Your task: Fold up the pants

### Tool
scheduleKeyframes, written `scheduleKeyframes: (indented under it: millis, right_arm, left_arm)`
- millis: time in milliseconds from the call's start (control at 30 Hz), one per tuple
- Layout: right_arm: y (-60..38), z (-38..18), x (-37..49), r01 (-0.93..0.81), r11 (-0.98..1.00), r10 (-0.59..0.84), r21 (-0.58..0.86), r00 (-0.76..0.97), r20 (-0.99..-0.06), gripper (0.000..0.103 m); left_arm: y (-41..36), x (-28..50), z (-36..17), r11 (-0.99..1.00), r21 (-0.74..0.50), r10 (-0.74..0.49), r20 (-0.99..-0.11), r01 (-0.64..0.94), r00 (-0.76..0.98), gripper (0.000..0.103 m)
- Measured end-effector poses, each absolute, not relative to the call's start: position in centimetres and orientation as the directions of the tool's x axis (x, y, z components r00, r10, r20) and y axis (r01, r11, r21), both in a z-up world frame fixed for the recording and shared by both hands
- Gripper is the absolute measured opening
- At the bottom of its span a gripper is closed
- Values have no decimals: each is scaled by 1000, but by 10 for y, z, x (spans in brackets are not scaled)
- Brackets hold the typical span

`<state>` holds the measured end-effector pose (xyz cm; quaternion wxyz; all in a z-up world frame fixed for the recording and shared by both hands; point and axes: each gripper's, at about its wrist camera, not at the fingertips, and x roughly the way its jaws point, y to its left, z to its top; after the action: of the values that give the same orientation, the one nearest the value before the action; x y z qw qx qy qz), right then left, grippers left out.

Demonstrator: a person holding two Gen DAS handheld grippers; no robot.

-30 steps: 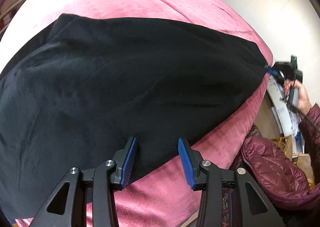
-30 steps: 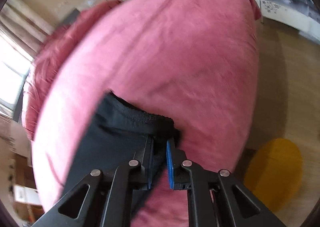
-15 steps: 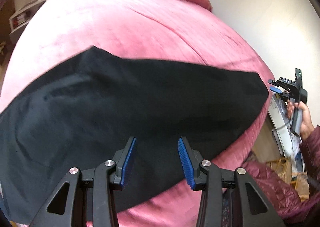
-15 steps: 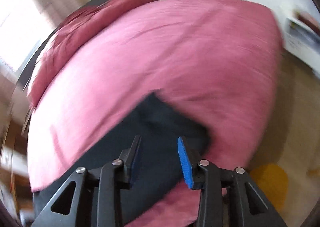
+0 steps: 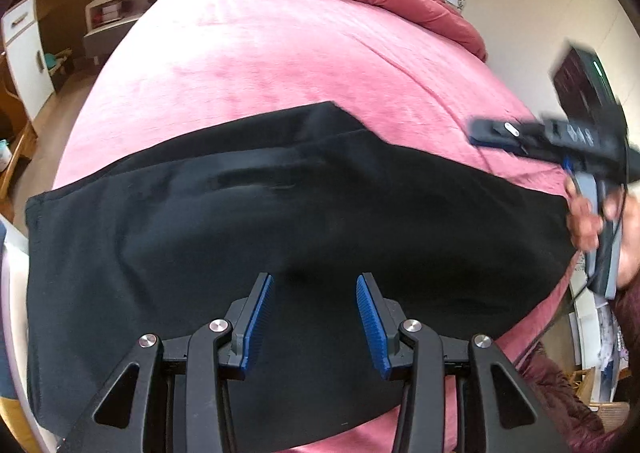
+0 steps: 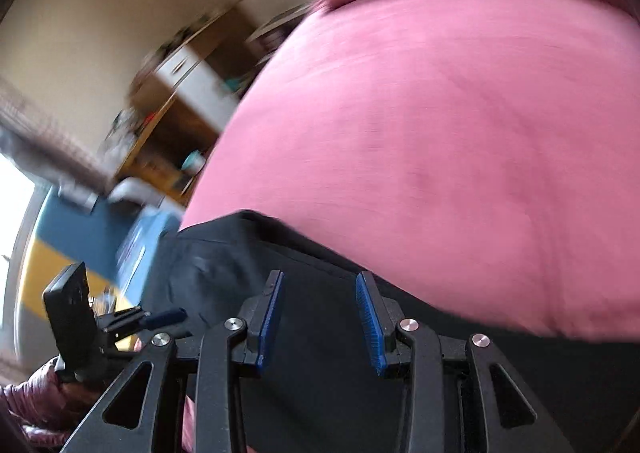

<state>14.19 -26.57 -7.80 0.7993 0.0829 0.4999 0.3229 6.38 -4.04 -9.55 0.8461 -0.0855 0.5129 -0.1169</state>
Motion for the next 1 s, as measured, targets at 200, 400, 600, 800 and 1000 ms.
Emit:
scheduleKeyframes:
  millis: [200,400,600,800,1000]
  right_arm:
    - [-180,-108,174,-490,694,643,527,93,-760,39]
    - [-140,-141,198,-546,695,556,468,-5,-831,39]
    - [-118,-138,198,-593,661,568,459,-5,-823,12]
    - [-132,-144,214,-465,726,620,506,126,-774,6]
    - [-123,-168,215,-407,765,592,499,141,-793,6]
  left_arm:
    - [-21,56,-111,955,-286,-289,-856,73,428,44]
    - [-15,46,-123,948,-312,-310,-845,70,436,44]
    - [-13,42,-132,950,-305,-301,-847,63,438,44]
    - [-12,47,-136,946,-325,-301,-854,17,424,44]
    - [-13,48,-133,946,-324,-300,-855,17,423,44]
